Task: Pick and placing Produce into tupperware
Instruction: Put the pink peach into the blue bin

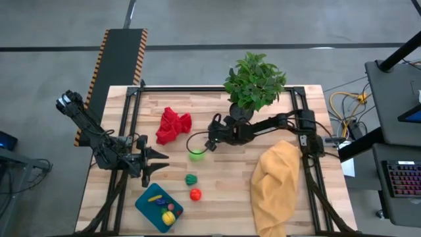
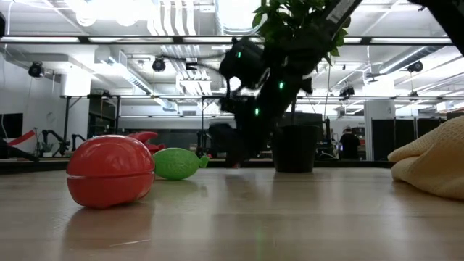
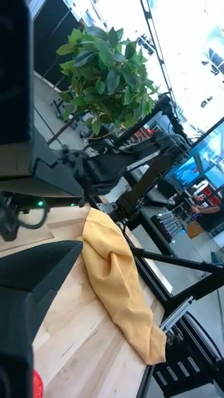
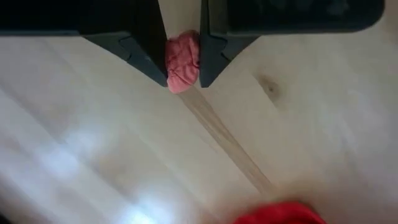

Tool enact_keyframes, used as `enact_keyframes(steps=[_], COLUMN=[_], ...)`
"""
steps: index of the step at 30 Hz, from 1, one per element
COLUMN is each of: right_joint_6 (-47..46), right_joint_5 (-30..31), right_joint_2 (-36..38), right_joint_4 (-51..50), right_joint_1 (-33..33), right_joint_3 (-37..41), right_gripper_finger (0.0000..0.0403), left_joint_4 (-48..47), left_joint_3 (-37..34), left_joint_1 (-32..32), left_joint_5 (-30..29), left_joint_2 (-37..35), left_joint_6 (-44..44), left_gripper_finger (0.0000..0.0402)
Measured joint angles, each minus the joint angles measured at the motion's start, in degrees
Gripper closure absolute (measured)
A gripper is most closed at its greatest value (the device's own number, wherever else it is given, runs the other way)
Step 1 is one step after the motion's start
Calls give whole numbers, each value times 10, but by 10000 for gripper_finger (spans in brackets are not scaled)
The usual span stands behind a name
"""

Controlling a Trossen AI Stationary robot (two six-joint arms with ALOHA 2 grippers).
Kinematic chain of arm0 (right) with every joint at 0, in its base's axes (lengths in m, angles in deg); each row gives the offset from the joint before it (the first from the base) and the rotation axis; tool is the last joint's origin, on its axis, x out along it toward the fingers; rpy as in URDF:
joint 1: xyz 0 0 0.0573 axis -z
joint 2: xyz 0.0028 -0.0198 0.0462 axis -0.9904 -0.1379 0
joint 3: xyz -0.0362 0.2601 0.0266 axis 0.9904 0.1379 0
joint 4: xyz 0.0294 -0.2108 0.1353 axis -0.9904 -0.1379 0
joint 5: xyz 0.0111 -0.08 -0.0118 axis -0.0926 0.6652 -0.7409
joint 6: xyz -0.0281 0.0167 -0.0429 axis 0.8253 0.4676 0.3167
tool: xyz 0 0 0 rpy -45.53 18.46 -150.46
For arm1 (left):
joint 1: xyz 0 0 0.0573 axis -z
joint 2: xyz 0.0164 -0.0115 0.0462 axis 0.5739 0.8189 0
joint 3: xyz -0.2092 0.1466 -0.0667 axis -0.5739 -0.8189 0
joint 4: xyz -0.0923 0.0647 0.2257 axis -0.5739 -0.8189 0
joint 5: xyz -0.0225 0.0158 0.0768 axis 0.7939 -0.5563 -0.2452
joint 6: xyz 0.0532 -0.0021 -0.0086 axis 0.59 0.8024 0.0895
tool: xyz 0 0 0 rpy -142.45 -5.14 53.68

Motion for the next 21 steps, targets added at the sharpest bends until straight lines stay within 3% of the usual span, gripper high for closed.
enact_keyframes(steps=[12,21], right_joint_6=[40,36], right_joint_5=[-2,-3], right_joint_2=[141,117], right_joint_4=[5,154], right_joint_1=[-122,-231], right_joint_3=[3,7], right_gripper_finger=[348,348], left_joint_4=[0,1], left_joint_3=[0,3], left_joint_1=[0,0], left_joint_5=[0,0], left_joint_2=[-1,0], left_joint_6=[3,1], left_gripper_finger=[292,292])
